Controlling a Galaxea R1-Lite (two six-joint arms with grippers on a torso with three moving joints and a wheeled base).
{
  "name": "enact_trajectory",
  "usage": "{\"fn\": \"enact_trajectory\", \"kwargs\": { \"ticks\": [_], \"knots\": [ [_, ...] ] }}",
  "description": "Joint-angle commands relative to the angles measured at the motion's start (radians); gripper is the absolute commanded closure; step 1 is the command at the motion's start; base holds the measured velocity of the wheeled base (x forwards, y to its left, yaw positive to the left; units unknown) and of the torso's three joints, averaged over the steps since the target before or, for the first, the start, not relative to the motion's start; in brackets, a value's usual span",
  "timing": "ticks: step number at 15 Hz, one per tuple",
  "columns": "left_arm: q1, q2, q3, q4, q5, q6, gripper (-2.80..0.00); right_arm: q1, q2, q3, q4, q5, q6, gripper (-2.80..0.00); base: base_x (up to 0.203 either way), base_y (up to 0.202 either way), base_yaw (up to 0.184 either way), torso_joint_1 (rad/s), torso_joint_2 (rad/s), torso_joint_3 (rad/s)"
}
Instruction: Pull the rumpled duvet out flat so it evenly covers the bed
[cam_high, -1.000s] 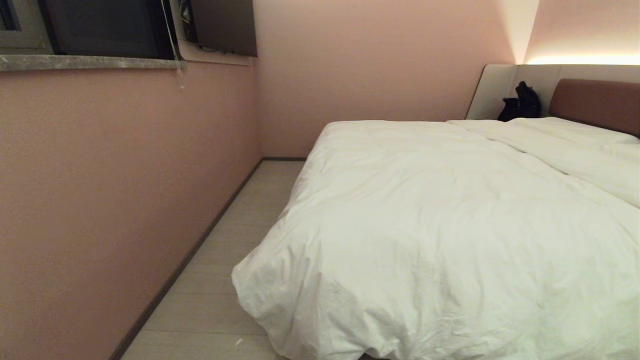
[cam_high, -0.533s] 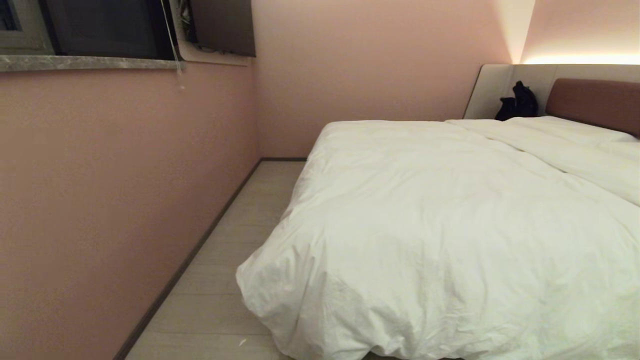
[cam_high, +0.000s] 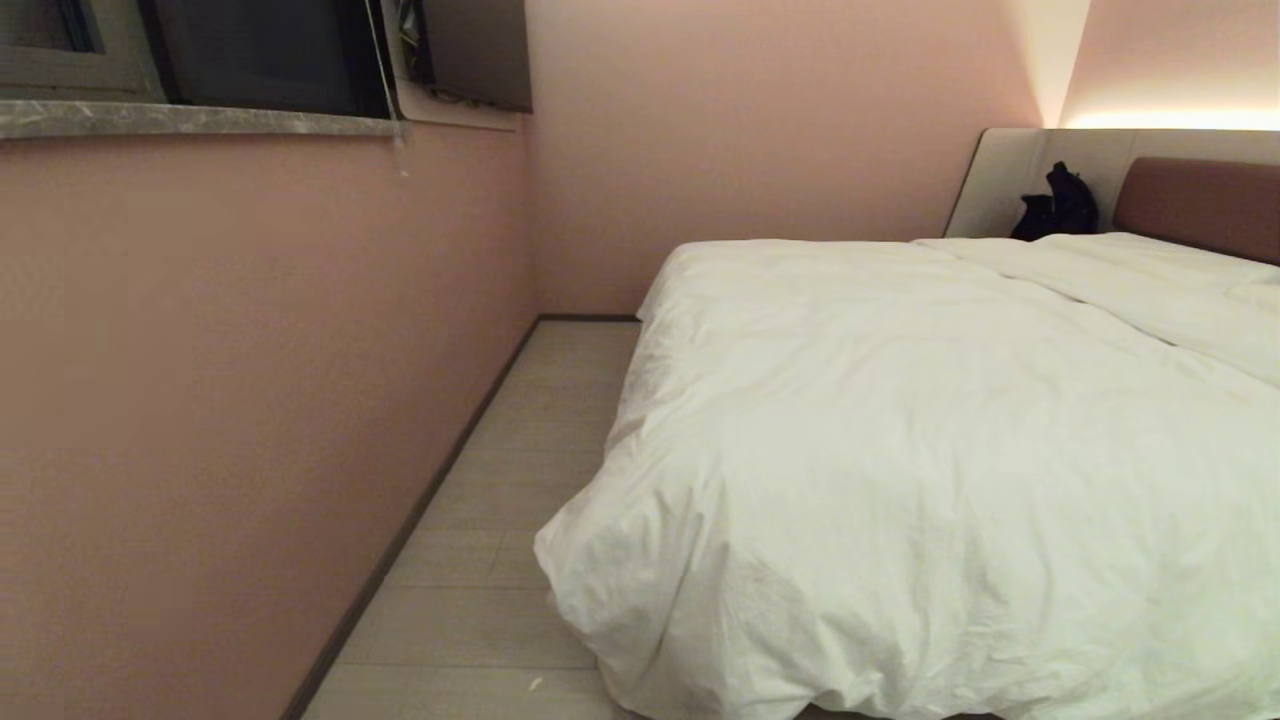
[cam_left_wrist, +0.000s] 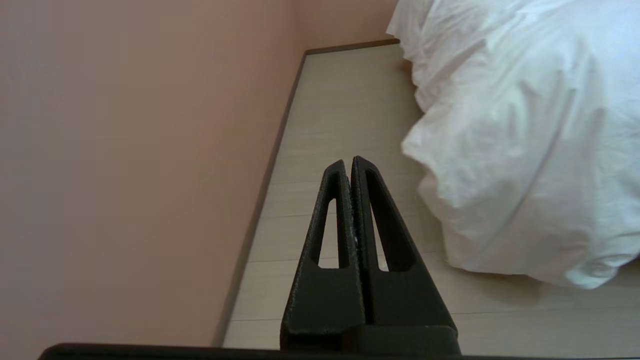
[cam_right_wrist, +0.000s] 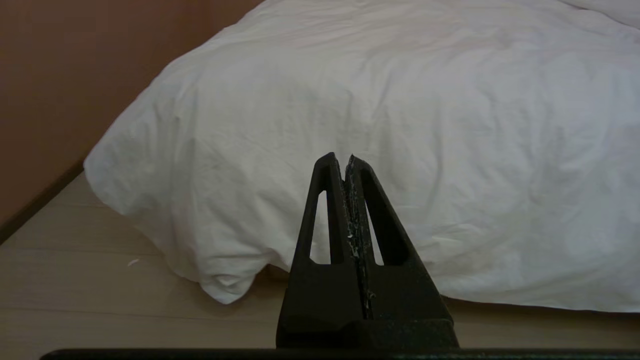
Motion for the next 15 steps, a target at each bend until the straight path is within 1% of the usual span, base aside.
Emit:
{"fn": "enact_trajectory", "kwargs": {
  "ticks": [1,10,12,15],
  "knots": [
    [0.000,0.000,0.000,0.000,0.000,0.001,0.00,0.000,0.001,0.000,0.000,0.001,-0.001,0.00,0.000,0.197,0.000,0.002,0.00,0.006],
    [0.000,0.000,0.000,0.000,0.000,0.000,0.00,0.000,0.001,0.000,0.000,0.001,-0.001,0.00,0.000,0.196,0.000,0.004,0.00,0.001],
    [0.000,0.000,0.000,0.000,0.000,0.001,0.00,0.000,0.001,0.000,0.000,0.001,-0.001,0.00,0.000,0.104,0.004,0.003,0.00,0.001],
    [0.000,0.001,0.000,0.000,0.000,0.000,0.00,0.000,0.001,0.000,0.000,0.001,-0.001,0.00,0.000,0.000,0.000,0.000,0.00,0.000]
  ]
}}
